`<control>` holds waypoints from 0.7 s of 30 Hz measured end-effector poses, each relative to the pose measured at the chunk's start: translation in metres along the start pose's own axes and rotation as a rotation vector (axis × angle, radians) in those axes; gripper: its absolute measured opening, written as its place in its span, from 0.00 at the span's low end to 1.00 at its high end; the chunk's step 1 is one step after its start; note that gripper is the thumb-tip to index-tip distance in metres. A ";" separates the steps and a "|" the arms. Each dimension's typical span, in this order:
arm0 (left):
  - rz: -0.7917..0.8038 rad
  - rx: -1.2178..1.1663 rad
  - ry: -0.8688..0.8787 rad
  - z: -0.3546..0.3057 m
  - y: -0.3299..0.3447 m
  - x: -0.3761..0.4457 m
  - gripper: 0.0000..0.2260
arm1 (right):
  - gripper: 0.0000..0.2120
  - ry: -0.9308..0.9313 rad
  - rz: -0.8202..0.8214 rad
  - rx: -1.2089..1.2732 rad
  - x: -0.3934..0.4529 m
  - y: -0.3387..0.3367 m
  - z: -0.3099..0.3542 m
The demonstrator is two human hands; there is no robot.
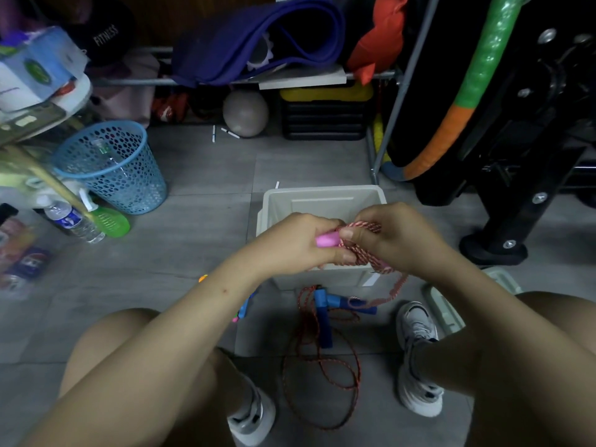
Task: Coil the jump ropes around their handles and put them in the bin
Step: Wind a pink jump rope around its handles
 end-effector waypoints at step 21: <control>0.095 -0.056 0.043 -0.012 0.007 -0.015 0.11 | 0.06 -0.208 0.316 0.142 0.018 -0.009 -0.010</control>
Point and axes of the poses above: each hand's wrist, its own x-axis towards the middle knuckle, its own y-axis out of the palm, z = x × y, the point moved 6 cm from there along x, towards the middle knuckle, and after that the axes turned 14 degrees about y, right-handed, at the moved point
